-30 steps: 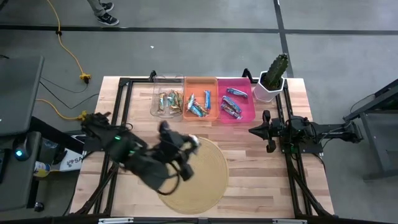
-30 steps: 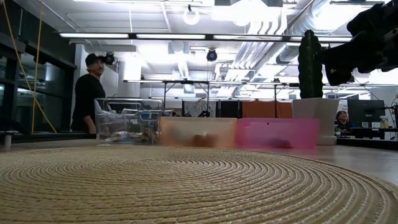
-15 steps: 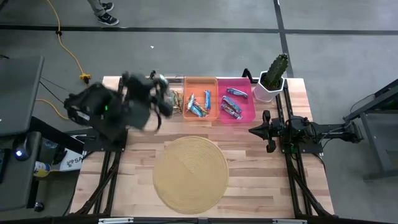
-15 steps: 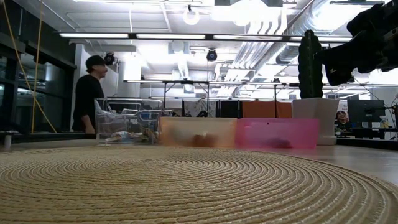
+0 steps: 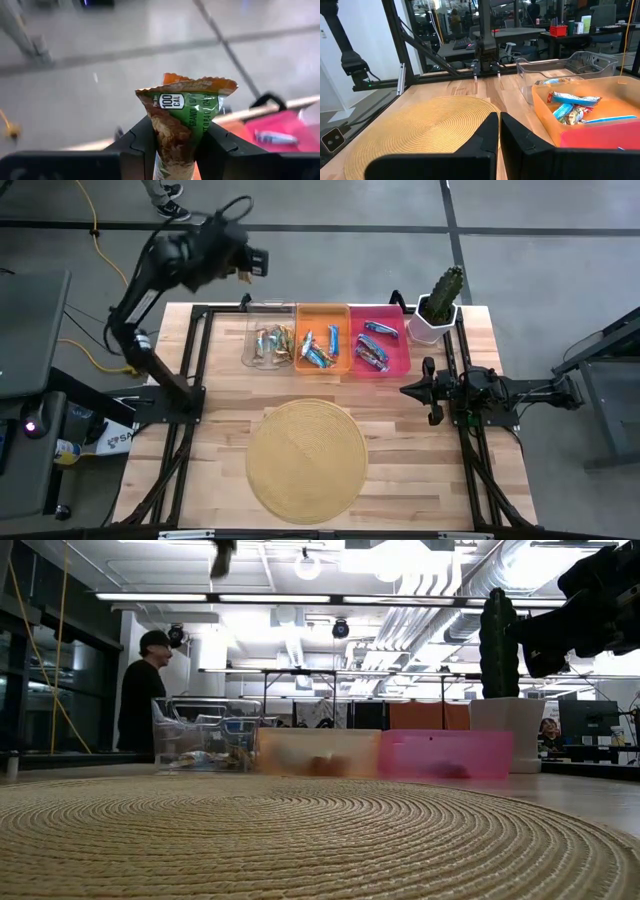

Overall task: Pick and place Granola Bars by type
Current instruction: Put the yellow granola bar into the transparent bin

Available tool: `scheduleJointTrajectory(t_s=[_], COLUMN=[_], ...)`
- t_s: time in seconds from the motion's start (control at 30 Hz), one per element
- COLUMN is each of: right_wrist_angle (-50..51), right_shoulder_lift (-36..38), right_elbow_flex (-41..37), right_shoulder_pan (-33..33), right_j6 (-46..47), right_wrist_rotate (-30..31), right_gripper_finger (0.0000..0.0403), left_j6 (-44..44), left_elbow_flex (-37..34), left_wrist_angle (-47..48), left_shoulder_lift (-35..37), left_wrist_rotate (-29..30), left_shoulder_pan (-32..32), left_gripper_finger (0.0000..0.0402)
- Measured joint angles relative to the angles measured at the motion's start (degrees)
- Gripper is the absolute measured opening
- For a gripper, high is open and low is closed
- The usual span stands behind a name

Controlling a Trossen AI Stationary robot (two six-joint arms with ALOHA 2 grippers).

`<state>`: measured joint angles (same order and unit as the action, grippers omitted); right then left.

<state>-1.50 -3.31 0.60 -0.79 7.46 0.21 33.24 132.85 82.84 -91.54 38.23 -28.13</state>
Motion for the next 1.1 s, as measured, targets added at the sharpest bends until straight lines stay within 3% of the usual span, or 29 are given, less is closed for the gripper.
scheduleJointTrajectory(t_s=[0.2, 0.33, 0.73, 1.1], right_wrist_angle=[0.0, 0.0, 0.0, 0.0], right_shoulder_lift=[0.02, 0.0, 0.0, 0.01], right_elbow_flex=[0.0, 0.0, 0.0, 0.0], right_shoulder_pan=[0.01, 0.01, 0.01, 0.0], right_j6=[0.0, 0.0, 0.0, 0.0], right_wrist_rotate=[0.0, 0.0, -0.02, -0.02], right_gripper_finger=[0.0, 0.0, 0.0, 0.0], left_j6=[-2.35, -3.48, 0.24, 7.24], left_elbow_flex=[-6.97, -14.17, -43.39, -59.76], left_wrist_angle=[-1.98, -4.53, -21.87, -33.52], left_shoulder_lift=[-3.44, -5.31, -5.91, -5.8], left_wrist_rotate=[-21.95, -29.64, -42.12, -41.91], left_shoulder_pan=[-15.14, -19.6, -20.58, -17.89], left_gripper_finger=[0.0104, 0.0104, 0.0104, 0.0104])
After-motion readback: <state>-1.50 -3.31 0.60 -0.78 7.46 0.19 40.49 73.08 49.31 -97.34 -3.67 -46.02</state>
